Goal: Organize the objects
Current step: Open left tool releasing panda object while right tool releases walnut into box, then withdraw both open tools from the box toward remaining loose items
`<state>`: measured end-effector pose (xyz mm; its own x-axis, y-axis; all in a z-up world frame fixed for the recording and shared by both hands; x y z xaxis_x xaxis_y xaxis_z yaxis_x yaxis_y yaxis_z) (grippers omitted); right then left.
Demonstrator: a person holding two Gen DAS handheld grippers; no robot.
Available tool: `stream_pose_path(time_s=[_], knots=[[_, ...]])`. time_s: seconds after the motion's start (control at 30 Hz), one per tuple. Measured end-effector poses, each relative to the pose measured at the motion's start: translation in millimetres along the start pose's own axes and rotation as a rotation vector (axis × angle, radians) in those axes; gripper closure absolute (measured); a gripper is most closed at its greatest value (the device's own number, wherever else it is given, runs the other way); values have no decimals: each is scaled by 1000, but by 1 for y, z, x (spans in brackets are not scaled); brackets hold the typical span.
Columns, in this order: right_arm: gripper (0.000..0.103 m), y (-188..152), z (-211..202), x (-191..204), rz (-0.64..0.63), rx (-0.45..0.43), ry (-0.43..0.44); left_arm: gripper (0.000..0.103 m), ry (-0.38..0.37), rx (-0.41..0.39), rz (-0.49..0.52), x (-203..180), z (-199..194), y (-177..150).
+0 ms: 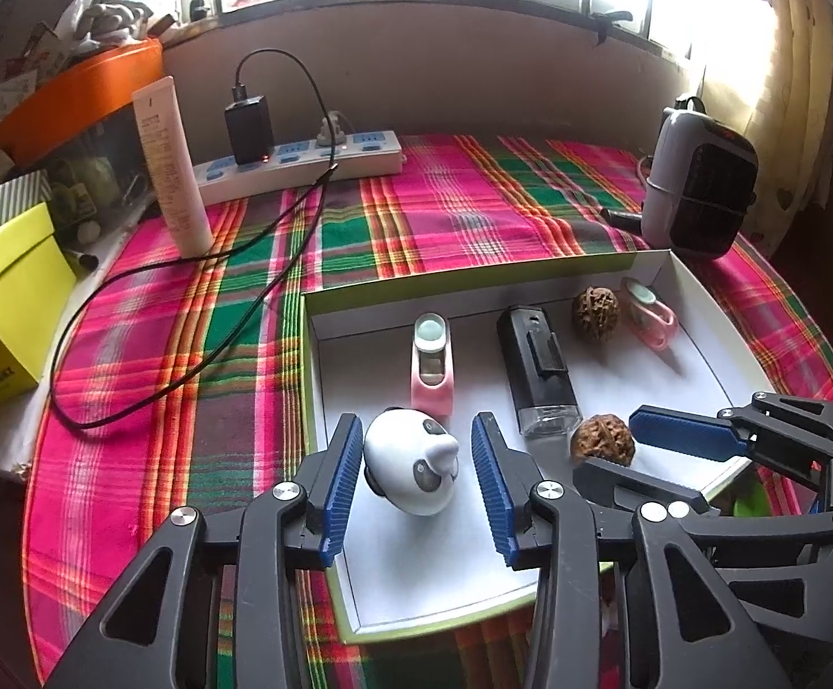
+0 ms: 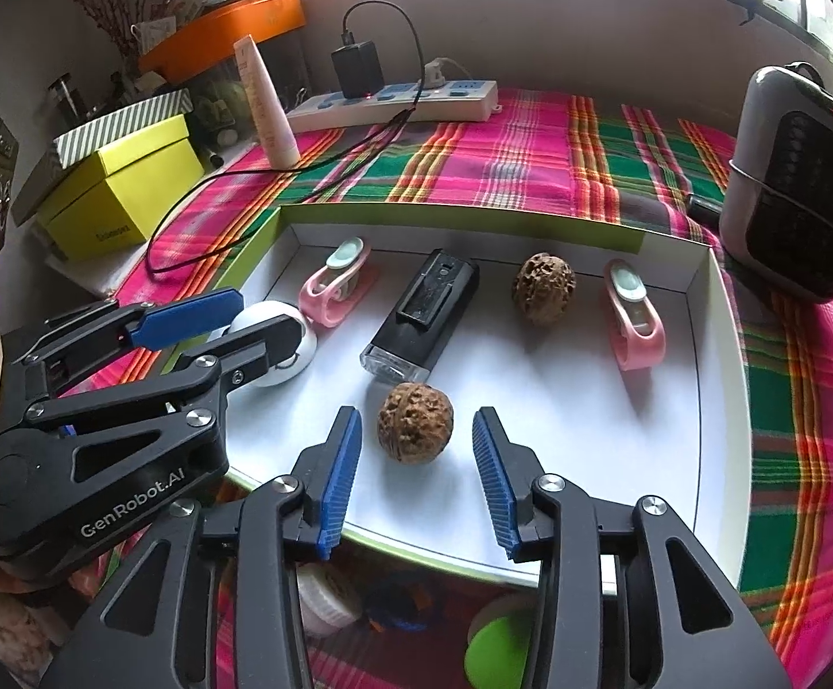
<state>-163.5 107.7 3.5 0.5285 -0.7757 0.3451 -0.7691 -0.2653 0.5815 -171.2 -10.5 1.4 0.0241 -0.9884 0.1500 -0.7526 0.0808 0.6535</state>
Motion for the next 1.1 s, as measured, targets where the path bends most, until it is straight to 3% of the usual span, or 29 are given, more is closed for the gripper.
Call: stream_pose_path(time_s=[1.1], knots=[[61, -30, -52, 16, 9, -118, -17, 63, -19, -64, -45, -1, -67, -35]])
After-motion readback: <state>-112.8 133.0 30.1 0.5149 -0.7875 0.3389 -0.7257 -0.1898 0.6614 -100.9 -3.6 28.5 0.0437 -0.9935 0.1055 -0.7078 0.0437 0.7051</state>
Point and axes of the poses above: each gripper's, at about its wrist camera, not at the fingertips, and z roughly the way its jaws point, x to its left, y to its top, the point moved 4 cm from there along z, roughly the way its jaws point, and after that the axes turned 13 degrees about y, right-handed, at the moved point
